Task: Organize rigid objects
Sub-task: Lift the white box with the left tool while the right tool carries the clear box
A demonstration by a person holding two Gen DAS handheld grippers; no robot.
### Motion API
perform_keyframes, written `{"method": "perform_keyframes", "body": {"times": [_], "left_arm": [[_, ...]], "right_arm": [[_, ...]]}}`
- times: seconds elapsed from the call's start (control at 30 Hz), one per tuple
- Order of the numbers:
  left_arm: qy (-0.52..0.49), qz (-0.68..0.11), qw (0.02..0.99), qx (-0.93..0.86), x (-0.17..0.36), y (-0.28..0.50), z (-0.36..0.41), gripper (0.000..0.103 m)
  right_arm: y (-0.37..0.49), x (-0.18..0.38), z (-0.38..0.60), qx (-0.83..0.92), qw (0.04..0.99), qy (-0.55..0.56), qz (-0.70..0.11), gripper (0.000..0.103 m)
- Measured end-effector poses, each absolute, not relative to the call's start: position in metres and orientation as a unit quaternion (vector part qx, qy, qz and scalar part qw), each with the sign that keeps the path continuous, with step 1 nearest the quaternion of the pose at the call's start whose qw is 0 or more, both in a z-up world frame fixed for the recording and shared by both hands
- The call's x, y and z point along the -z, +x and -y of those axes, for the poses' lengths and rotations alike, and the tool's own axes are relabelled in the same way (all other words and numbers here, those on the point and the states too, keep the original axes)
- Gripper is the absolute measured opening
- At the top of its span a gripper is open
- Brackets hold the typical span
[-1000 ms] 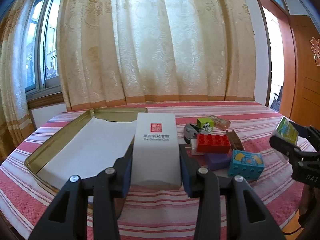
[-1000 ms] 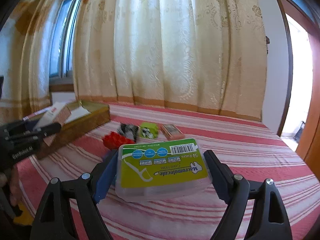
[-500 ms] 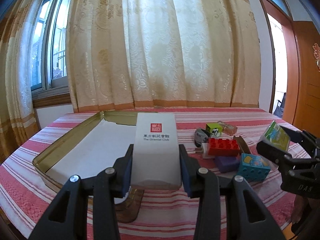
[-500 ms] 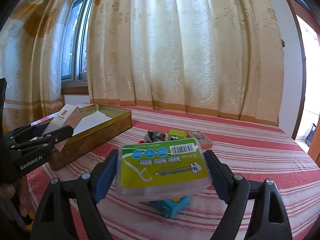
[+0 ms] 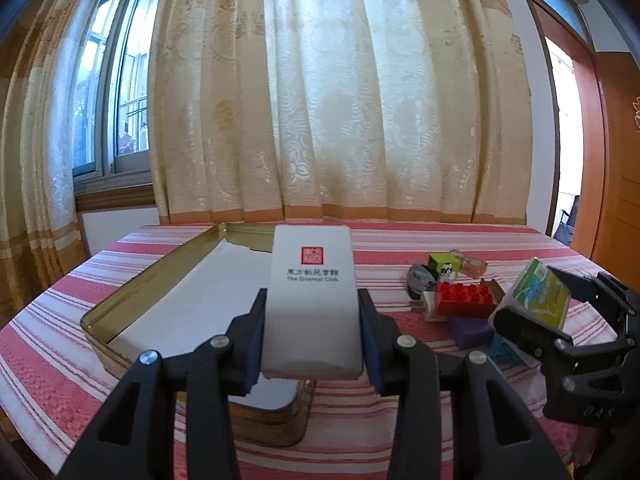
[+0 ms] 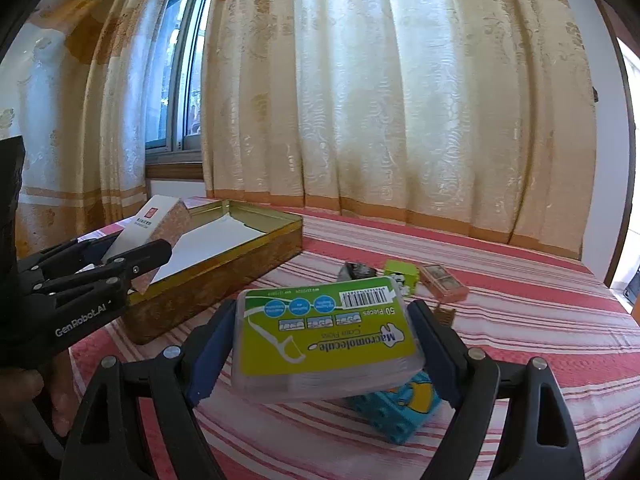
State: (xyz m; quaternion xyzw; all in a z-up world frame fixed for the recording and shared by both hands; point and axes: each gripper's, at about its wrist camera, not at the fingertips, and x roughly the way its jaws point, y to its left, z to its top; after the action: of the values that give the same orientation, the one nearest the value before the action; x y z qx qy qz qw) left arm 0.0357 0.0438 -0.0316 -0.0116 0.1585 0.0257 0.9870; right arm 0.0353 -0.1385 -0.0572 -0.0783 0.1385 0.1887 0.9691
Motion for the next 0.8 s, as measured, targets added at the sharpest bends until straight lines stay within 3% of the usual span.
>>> {"method": "perform_keyframes", "body": {"times": [0.8], "left_arm": [[-0.034,-0.160,0.985,-0.050,0.032,0.034,-0.081,0.040]], "right_arm": [[0.034,0.061,0.095,-0.228,0.958,-0.094,-0.148,0.086]]}}
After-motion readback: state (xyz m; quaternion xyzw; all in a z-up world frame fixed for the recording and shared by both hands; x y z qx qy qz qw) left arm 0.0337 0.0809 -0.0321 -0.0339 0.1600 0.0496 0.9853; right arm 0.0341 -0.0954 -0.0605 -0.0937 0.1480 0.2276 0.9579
